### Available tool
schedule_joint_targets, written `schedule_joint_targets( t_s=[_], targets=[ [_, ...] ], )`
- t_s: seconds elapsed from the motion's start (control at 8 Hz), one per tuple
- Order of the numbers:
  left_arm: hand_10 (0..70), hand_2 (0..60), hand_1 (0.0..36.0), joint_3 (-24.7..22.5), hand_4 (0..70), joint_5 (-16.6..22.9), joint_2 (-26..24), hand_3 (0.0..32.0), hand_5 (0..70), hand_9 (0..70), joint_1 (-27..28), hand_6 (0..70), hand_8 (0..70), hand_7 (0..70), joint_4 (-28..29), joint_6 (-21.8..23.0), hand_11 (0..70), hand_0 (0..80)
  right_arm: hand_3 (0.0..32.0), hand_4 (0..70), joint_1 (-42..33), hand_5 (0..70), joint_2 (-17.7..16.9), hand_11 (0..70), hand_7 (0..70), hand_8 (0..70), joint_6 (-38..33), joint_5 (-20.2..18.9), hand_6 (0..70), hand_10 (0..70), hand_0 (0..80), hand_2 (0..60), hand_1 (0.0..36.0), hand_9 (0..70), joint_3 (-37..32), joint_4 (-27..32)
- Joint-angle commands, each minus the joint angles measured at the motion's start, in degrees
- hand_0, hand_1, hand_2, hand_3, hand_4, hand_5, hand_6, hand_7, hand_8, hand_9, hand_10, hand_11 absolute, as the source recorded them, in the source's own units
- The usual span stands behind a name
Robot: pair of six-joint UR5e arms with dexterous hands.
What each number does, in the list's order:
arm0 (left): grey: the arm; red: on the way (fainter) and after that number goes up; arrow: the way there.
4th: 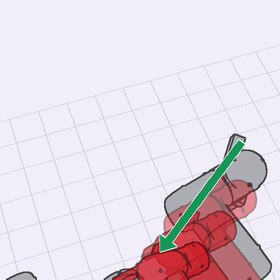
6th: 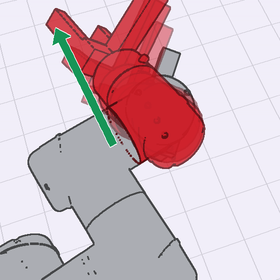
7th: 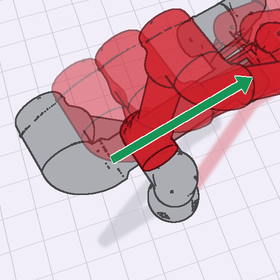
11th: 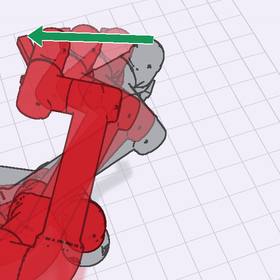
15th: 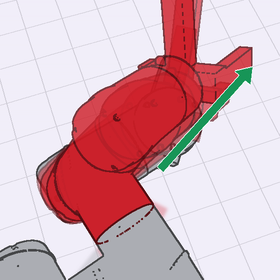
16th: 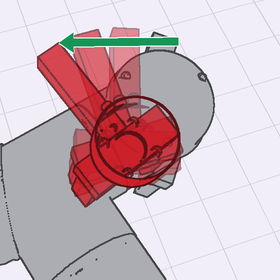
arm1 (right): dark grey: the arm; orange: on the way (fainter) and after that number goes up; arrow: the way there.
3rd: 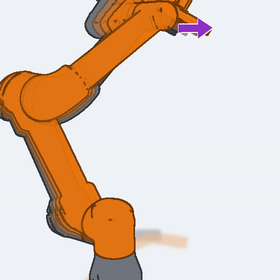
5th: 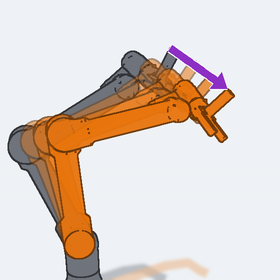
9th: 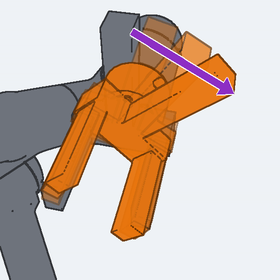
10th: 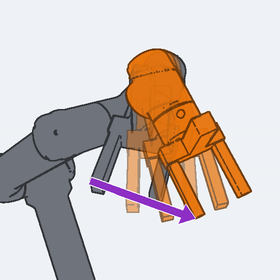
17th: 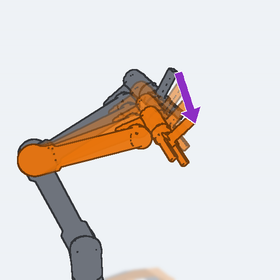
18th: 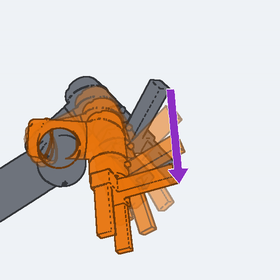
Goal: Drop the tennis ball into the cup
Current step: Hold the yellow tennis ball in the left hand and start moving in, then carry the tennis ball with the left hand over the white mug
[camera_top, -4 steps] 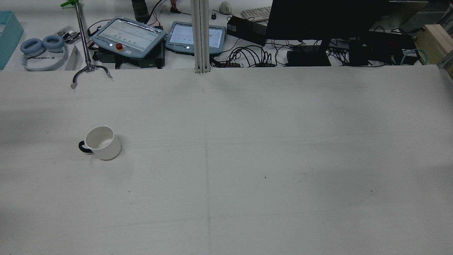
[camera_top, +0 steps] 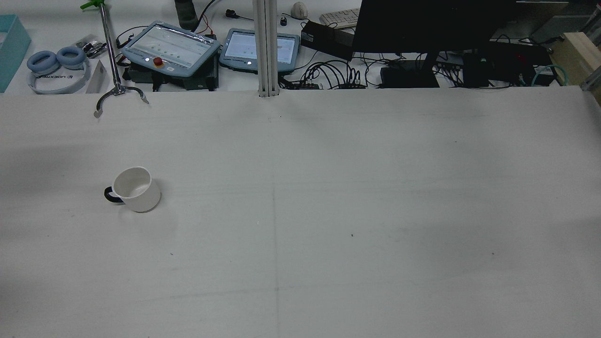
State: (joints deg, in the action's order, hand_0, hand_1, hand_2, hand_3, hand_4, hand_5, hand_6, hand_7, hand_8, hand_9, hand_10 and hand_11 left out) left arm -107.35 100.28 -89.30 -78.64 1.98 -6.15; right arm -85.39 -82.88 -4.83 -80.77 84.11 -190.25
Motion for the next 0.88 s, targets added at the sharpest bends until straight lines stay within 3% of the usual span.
schedule_joint_targets(
  t_s=[0.0,0.38,0.5,0.75],
  targets=[
    [16.7,2.8,19.0,0.4,15.0,-0.4,-3.1,0.0,20.3,49.3,12.4,70.0,38.5,70.0,0.0,-1.7,26.2,60.1,0.0,0.0,0.0,0.0,0.0,0.0,0.0,0.0,0.0,0.0,0.0,0.0,0.0,0.0,0.0,0.0,0.0,0.0],
    [16.2,3.6,16.7,1.4,16.8,-2.1,-4.5,0.0,20.3,49.0,22.3,70.0,39.1,70.0,-0.9,-6.1,25.2,57.6,0.0,0.0,0.0,0.0,0.0,0.0,0.0,0.0,0.0,0.0,0.0,0.0,0.0,0.0,0.0,0.0,0.0,0.0],
    [15.9,3.1,16.1,4.4,16.2,-3.2,-7.1,0.0,20.2,48.8,26.7,70.0,38.8,70.0,-1.1,-6.2,24.8,57.1,0.0,0.0,0.0,0.0,0.0,0.0,0.0,0.0,0.0,0.0,0.0,0.0,0.0,0.0,0.0,0.0,0.0,0.0],
    [14.6,3.7,15.2,10.5,16.7,-3.3,-12.5,0.0,20.9,47.9,28.1,70.0,38.9,70.0,-0.8,-6.2,22.8,56.3,0.0,0.0,0.0,0.0,0.0,0.0,0.0,0.0,0.0,0.0,0.0,0.0,0.0,0.0,0.0,0.0,0.0,0.0]
  ],
)
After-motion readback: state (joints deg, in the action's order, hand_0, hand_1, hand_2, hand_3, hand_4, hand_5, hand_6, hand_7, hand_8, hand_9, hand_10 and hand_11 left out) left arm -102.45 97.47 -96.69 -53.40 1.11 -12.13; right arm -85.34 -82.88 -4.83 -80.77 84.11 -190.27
